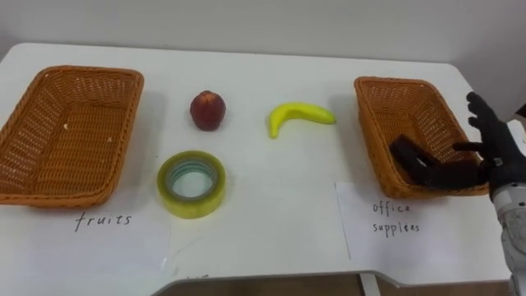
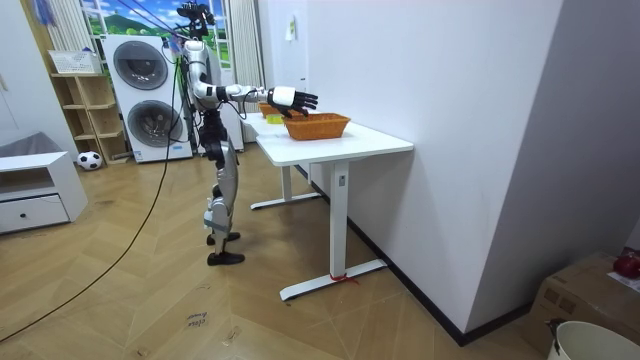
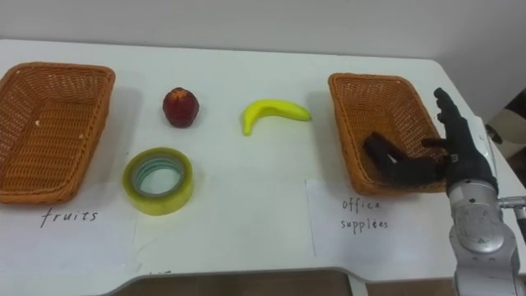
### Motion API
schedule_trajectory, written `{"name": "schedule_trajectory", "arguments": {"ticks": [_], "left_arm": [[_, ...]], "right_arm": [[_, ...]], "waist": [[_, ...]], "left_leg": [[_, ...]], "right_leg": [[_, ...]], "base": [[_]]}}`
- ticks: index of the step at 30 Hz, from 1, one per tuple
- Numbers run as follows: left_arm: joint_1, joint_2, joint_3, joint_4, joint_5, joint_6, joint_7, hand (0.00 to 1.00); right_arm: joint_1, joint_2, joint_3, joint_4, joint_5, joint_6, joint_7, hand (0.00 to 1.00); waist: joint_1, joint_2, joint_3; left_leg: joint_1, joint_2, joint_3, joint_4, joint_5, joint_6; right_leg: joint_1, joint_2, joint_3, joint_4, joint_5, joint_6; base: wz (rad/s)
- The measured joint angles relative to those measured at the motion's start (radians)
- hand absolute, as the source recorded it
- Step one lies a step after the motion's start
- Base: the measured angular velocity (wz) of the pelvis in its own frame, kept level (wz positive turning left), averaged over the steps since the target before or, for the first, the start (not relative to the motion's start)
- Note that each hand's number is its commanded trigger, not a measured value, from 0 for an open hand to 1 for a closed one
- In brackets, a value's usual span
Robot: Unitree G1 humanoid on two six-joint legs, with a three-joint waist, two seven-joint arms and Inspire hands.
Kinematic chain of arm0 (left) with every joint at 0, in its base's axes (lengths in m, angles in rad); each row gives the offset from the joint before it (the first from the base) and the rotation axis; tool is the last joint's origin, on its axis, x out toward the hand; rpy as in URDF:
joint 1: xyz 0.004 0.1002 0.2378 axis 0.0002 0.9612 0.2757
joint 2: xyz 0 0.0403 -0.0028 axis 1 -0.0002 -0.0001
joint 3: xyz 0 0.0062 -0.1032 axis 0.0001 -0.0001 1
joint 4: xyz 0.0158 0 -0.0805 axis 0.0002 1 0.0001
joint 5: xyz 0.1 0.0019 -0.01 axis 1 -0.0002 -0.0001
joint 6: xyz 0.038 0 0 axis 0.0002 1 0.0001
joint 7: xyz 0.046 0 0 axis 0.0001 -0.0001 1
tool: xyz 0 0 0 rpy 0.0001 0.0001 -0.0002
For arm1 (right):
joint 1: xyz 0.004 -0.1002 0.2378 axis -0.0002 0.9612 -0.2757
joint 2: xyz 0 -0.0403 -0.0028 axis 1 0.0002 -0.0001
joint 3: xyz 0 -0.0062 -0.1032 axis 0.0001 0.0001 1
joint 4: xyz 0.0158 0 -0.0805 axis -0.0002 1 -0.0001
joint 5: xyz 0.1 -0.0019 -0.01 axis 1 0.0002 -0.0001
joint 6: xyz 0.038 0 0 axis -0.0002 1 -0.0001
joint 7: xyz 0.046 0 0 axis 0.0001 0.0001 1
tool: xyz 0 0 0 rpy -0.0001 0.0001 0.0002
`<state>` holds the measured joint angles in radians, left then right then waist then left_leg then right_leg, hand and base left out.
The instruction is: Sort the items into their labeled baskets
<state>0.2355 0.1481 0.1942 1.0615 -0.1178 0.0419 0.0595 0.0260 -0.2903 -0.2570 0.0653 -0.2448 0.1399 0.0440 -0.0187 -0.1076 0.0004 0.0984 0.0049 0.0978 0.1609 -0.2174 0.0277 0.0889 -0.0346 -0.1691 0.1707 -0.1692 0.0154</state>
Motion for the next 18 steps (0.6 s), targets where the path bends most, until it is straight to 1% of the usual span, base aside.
{"name": "schedule_trajectory", "arguments": {"ticks": [18], "left_arm": [[0.001, -0.001, 0.0, 0.0, -0.001, 0.0, 0.0, 0.0]], "right_arm": [[0.0, 0.0, 0.0, 0.0, 0.0, 0.0, 0.0, 0.0]], "waist": [[0.0, 0.001, -0.0005]], "left_leg": [[0.0, 0.0, -0.001, 0.0, 0.0, 0.0]], "right_leg": [[0.0, 0.0, 0.0, 0.0, 0.0, 0.0]], "base": [[0.0]]}}
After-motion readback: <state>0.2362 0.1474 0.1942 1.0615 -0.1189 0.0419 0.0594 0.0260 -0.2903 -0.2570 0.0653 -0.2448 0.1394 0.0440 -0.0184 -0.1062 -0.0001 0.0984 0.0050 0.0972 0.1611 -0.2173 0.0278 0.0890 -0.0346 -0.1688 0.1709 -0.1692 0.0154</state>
